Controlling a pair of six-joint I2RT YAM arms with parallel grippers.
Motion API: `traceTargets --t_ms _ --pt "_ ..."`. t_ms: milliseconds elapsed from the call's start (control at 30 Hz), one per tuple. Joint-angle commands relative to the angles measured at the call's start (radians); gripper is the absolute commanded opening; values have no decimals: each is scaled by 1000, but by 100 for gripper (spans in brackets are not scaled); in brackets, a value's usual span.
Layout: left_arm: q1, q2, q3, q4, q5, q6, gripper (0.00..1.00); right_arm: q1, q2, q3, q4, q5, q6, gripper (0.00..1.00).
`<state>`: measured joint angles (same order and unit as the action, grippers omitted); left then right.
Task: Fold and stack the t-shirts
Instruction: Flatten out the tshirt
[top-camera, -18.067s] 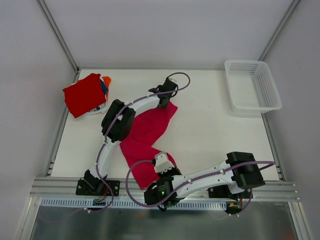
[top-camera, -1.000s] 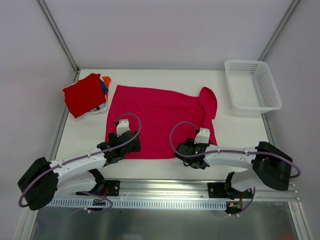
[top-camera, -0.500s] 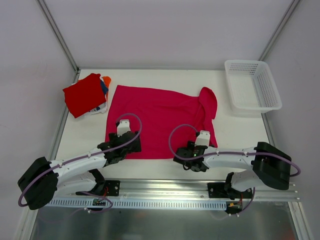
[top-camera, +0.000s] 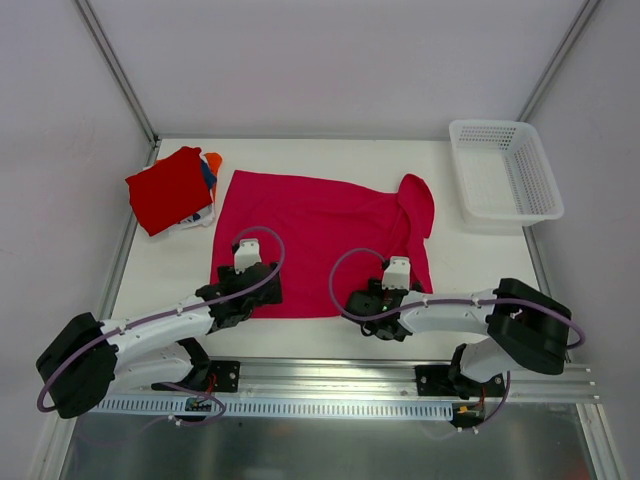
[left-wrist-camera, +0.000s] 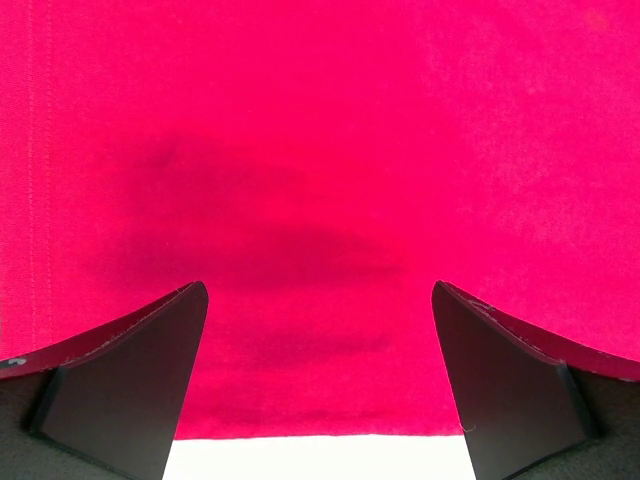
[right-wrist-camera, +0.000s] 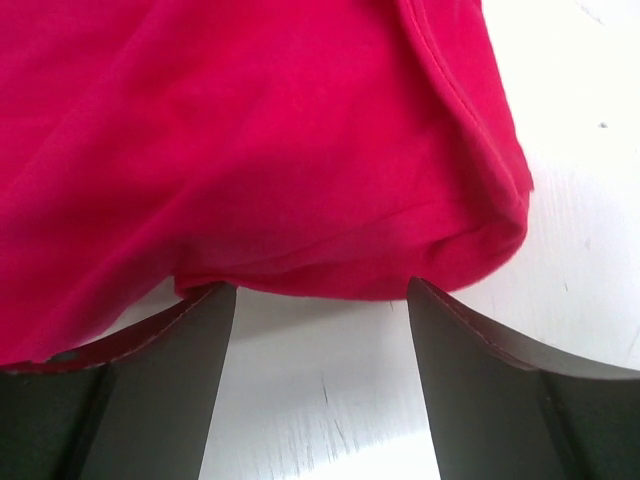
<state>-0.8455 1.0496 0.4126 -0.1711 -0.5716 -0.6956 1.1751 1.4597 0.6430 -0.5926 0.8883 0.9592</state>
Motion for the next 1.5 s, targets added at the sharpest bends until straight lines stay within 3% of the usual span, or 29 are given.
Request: traceTargets --t_ms 0,133,267,433,533,933,1100,1467 --pt "-13 13 34 8 -37 -15 97 -14 -12 -57 105 -46 -129 74" --pt "-13 29 43 7 -43 -12 96 -41 -80 -130 184 -69 -194 73" --pt "-15 36 45 7 -43 -8 96 -80 -130 -201 295 -115 -247 63" --pt "-18 27 41 7 -45 -12 96 -95 -130 -226 343 -144 -273 44" --pt "-20 26 40 5 -45 -12 96 -95 -105 -212 344 -149 -278 21" --pt "-26 46 49 5 -57 -10 96 -95 -123 -192 341 -201 -303 4" --pt "-29 49 49 5 -60 -10 96 -54 -229 -148 211 -180 -277 0" --pt "-35 38 45 7 -62 -10 96 118 -461 47 -344 -2 -71 0"
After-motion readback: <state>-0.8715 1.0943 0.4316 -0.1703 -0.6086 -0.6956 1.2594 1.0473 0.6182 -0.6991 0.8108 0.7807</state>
